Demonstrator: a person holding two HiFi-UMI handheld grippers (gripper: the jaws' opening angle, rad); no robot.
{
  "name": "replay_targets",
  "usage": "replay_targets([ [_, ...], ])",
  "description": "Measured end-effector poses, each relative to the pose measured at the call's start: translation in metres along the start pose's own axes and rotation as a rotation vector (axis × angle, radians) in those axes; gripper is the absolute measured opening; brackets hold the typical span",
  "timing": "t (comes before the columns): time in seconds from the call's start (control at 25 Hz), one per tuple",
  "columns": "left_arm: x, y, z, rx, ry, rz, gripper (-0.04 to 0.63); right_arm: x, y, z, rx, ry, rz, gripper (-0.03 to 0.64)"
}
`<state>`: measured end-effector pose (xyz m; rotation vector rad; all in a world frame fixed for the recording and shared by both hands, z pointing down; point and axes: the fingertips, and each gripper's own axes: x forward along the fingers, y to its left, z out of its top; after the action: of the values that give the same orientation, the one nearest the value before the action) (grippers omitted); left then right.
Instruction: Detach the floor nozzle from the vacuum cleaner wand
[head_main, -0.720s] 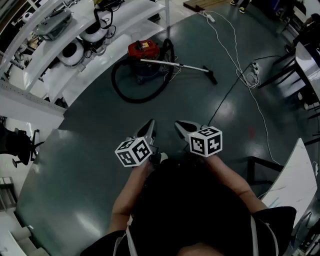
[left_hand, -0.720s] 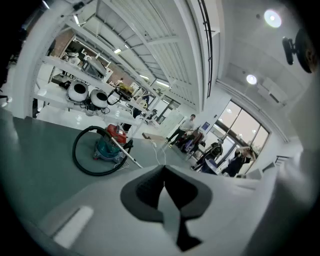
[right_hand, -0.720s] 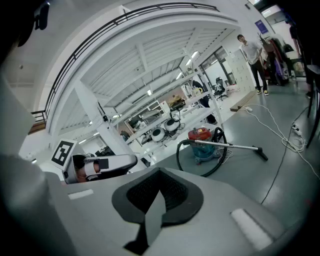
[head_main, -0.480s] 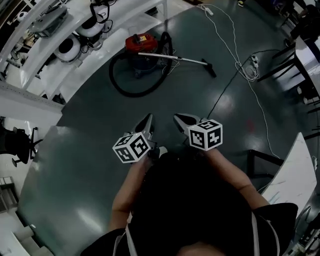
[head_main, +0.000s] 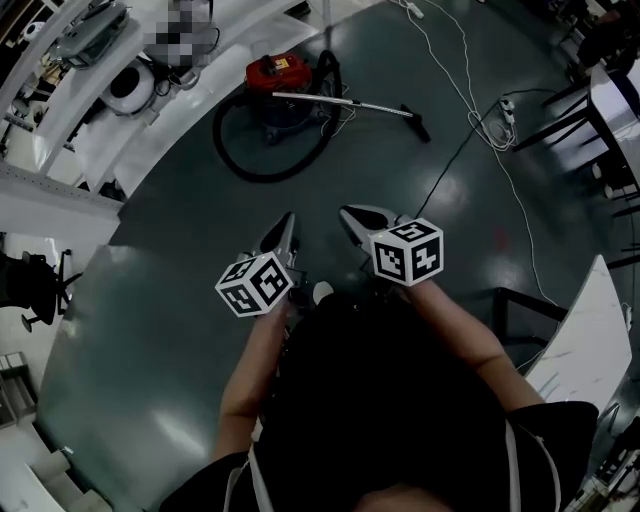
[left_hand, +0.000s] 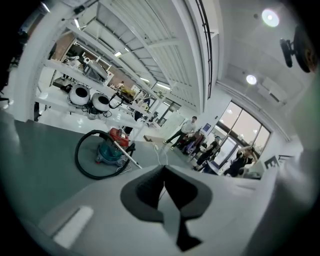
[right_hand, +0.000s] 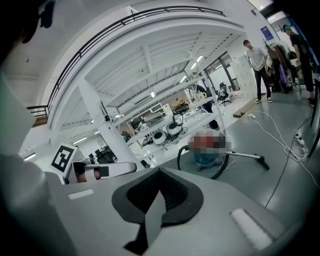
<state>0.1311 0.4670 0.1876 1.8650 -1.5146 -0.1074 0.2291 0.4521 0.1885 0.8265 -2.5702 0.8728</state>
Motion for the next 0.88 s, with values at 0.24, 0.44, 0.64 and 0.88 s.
replay_targets([
  [0.24, -0.008, 0.007, 0.002, 0.018, -0.006, -0.045, 0.009, 0.008, 0.006, 0.000, -0.033, -0.015, -0.024, -0.003],
  [0.44, -0.016, 0.028, 0.006, 0.038, -0.012, -0.047, 0.008, 0.029, 0.016, -0.012, -0.017, 0.016, -0.029, -0.003],
  [0.64, -0.019, 0.057, 0.016, 0.010, -0.001, -0.052, 0.008, 0.056, 0.026, -0.017, -0.015, 0.052, -0.028, -0.003],
  [0.88, -0.024, 0.088, 0.030, 0.011, 0.007, -0.059, 0.009, 0.085, 0.041, -0.015, -0.044, 0.067, -0.046, -0.002],
])
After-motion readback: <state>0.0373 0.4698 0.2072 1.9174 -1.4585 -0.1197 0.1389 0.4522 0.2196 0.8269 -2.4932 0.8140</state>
